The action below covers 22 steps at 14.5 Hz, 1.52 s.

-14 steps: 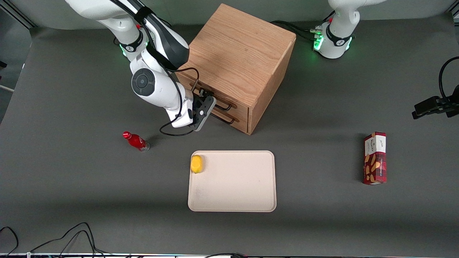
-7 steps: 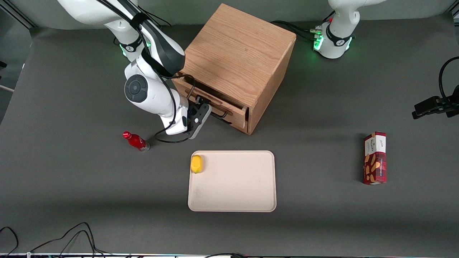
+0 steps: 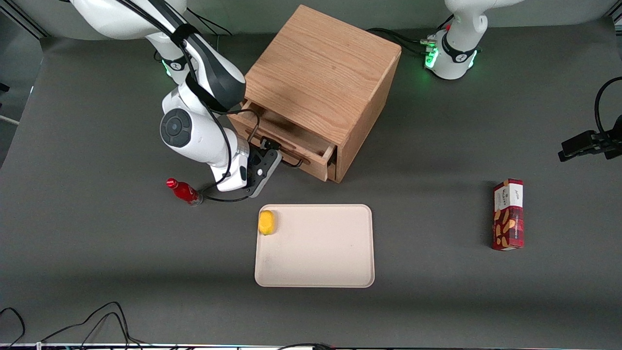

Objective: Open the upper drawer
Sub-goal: 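Pull the upper drawer handle outward with the right gripper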

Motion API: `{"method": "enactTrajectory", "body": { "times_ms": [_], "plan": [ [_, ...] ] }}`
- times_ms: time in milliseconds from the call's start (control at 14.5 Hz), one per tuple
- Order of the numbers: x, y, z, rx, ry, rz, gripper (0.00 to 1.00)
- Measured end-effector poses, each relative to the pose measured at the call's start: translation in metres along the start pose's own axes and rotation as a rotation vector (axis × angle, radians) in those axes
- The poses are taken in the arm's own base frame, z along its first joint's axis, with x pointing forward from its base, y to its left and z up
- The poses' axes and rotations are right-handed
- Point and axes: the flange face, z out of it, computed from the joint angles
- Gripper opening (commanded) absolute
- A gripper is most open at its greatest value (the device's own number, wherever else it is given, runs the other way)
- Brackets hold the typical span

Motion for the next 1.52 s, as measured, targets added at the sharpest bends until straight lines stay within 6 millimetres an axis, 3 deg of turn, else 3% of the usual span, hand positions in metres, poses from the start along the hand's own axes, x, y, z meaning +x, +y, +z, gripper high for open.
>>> {"method": "enactTrajectory", "body": {
  "times_ms": [621, 1517],
  "plan": [
    [-0.003, 0.030, -0.014, -0.018, -0.014, 0.033, 1.00],
    [0.009, 0.068, -0.033, -0.018, -0.009, 0.061, 1.00]
  ]
}}
